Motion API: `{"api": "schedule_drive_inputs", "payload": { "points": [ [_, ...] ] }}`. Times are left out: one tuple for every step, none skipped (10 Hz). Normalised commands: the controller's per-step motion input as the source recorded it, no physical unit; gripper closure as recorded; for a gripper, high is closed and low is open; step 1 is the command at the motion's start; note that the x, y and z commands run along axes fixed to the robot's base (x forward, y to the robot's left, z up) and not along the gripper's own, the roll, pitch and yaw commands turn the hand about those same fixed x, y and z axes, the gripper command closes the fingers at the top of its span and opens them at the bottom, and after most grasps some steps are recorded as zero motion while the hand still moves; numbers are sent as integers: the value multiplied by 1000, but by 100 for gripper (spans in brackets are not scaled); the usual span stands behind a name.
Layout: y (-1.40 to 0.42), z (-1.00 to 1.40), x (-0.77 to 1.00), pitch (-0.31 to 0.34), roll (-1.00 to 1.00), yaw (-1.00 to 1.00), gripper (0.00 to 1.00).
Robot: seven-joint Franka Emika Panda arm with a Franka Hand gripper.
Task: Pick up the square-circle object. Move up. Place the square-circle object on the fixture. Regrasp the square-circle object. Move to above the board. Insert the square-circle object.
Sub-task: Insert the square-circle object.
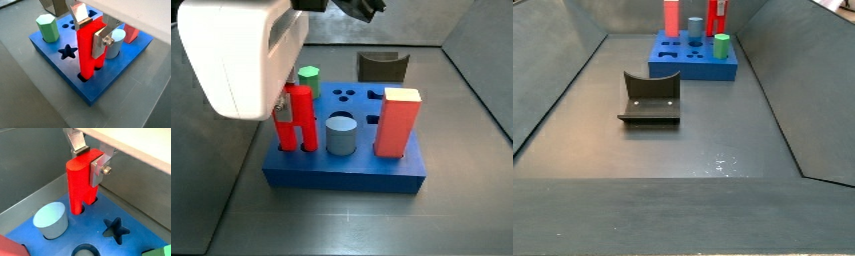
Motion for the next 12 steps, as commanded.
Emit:
{"api": "schedule_drive_inputs", "payload": {
  "points": [
    [0, -377, -71, 0, 9, 0, 100],
    [0, -134, 0, 0, 0, 0, 100],
    [3, 0, -26, 0, 0, 0, 100],
    [217, 0, -63, 0, 0, 20, 100],
    [211, 0, 0, 0, -7, 60, 100],
    [111, 0, 0, 0, -9, 17, 100],
    [0, 0, -17, 0, 0, 0, 100],
    [-226, -117, -151, 0, 34, 0, 100],
    [-234, -120, -174, -3, 27, 29, 100],
    [-54, 0, -100, -20, 0, 37, 100],
    [0, 0, -26, 0, 0, 31, 100],
    [83, -83, 0, 0, 0, 69, 100]
  ]
}}
